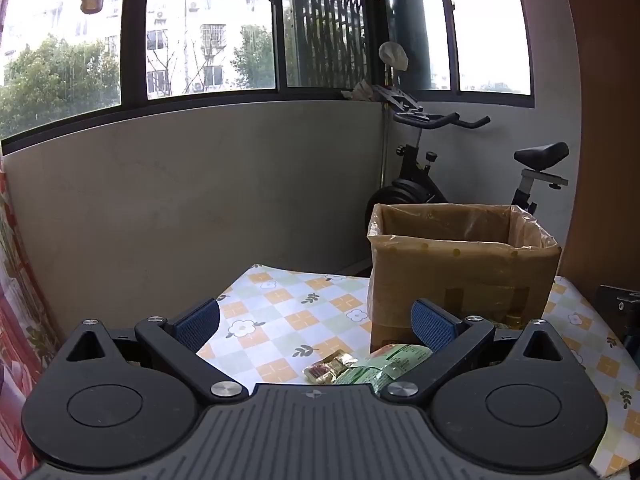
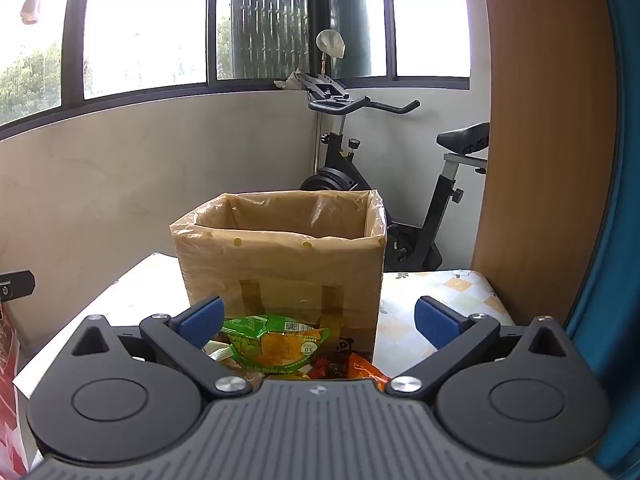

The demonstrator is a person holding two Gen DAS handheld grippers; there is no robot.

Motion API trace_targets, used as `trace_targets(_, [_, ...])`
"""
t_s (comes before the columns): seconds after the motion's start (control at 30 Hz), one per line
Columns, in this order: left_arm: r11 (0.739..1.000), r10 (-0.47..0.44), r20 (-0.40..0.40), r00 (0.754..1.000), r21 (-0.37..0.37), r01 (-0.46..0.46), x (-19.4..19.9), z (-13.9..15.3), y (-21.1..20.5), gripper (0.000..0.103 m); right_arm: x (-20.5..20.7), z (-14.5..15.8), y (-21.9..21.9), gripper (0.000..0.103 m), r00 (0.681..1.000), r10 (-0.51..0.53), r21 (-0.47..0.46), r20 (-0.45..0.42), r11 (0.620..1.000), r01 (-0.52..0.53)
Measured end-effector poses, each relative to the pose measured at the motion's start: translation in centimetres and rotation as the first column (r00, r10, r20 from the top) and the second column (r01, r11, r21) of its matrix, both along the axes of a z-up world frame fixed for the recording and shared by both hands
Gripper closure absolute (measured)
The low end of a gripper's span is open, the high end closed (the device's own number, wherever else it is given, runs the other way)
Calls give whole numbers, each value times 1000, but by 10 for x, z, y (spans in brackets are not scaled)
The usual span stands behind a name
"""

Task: Organize snacks

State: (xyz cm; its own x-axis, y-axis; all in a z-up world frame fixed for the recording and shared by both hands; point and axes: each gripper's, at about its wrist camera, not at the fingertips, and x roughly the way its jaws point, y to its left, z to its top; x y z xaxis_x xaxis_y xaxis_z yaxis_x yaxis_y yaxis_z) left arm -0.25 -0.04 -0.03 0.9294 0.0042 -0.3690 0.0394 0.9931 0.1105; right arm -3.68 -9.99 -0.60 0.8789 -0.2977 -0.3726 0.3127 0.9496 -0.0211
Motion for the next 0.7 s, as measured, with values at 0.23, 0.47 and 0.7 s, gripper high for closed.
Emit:
trace_targets(0.23, [1000,-3,-5,1000,-7,3,-3,0,2,0,5,1,-6,0,1000,7,-2,5,1000,-7])
trace_targets(0.47, [1000,-8,-13,1000,-11,8,-2,-1,2,0,4,1,-6,0,1000,8,-3,3,1000,-8])
trace_targets(0.7, [1000,-9,-19,1000,-13,9,-2,-2,1,0,5,-3,-7,0,1000,7,-2,1,1000,-7])
